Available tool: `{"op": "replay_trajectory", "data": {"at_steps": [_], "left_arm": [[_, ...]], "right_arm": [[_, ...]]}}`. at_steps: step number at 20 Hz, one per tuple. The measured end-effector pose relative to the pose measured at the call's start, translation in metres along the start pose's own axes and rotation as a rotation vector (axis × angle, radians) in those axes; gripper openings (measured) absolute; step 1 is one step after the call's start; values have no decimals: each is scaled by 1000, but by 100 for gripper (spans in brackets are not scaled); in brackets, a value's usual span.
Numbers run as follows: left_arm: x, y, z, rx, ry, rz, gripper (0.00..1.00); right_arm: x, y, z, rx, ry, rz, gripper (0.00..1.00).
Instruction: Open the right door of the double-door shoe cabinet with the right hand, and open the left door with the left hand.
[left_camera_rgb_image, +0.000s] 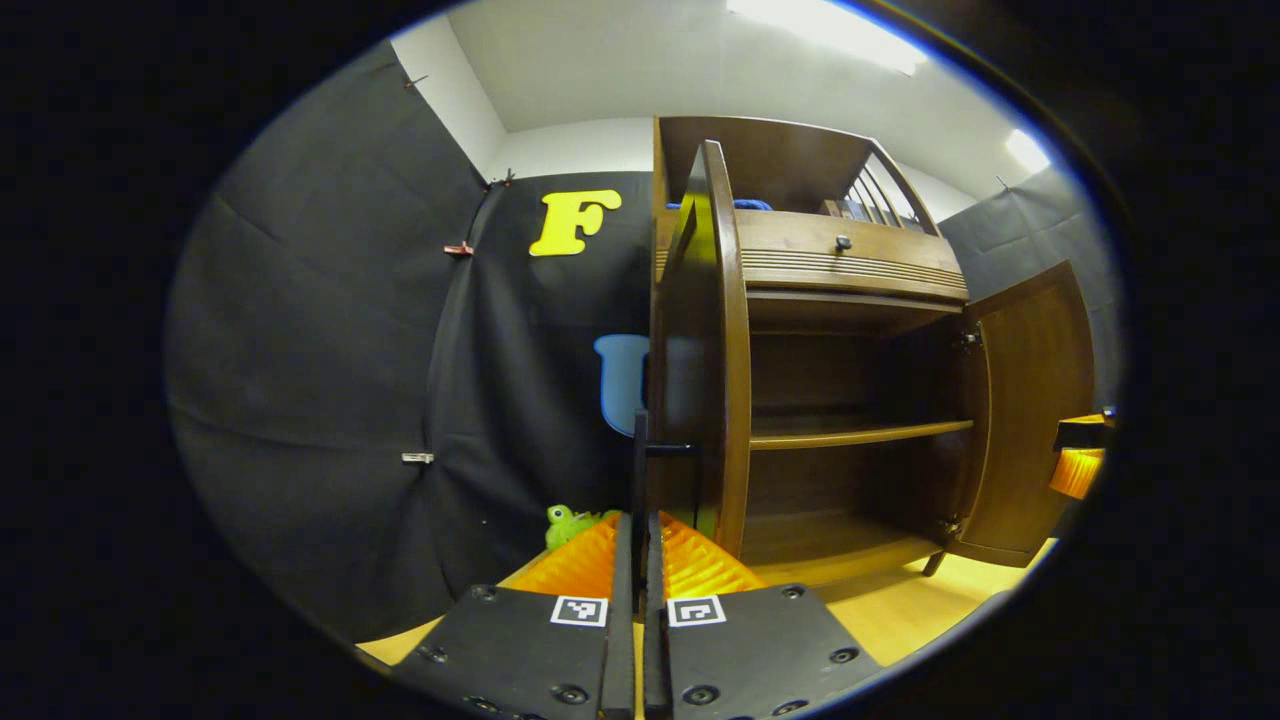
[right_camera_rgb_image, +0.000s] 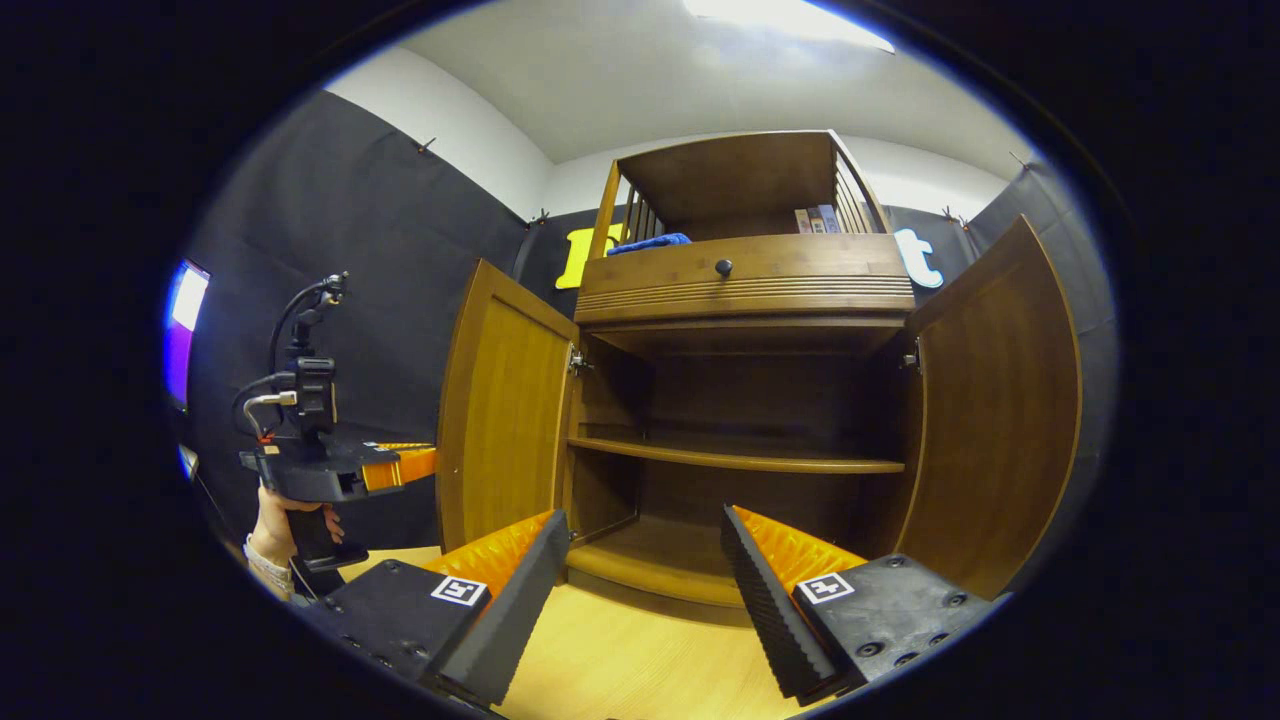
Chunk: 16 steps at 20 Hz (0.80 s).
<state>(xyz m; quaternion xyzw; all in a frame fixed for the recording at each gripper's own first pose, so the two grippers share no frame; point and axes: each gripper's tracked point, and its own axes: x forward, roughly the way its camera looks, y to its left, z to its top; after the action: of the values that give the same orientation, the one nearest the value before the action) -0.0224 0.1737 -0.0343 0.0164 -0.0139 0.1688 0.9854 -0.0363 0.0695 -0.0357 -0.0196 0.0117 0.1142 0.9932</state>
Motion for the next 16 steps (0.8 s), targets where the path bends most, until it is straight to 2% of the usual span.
{"op": "replay_trajectory", "data": {"at_steps": [2,4,7,8,9,13,14,15,16], "left_arm": [[-17,28,0,-9,-7,27,7],[-28,37,-1,-26,-12,29,5],[-37,36,2,-23,-7,40,5],[-44,28,6,-16,-6,28,10],[-51,19,10,-9,-7,15,5],[-76,-45,27,17,-16,-116,5],[-81,-62,33,6,-27,-160,1],[-84,-78,38,-3,-38,-206,5],[-89,-93,42,-9,-40,-252,1]], "right_arm": [[2,4,1,3,-2,12,96],[1,3,1,-1,-2,14,98],[-2,5,3,-2,0,15,98],[-2,4,3,-3,-1,8,95],[-3,3,3,-5,-2,-1,95],[-7,-5,6,-1,3,-50,96],[-10,-9,7,-2,5,-69,96],[-12,-13,8,-6,8,-86,96],[-13,-21,6,-8,10,-101,96]]}}
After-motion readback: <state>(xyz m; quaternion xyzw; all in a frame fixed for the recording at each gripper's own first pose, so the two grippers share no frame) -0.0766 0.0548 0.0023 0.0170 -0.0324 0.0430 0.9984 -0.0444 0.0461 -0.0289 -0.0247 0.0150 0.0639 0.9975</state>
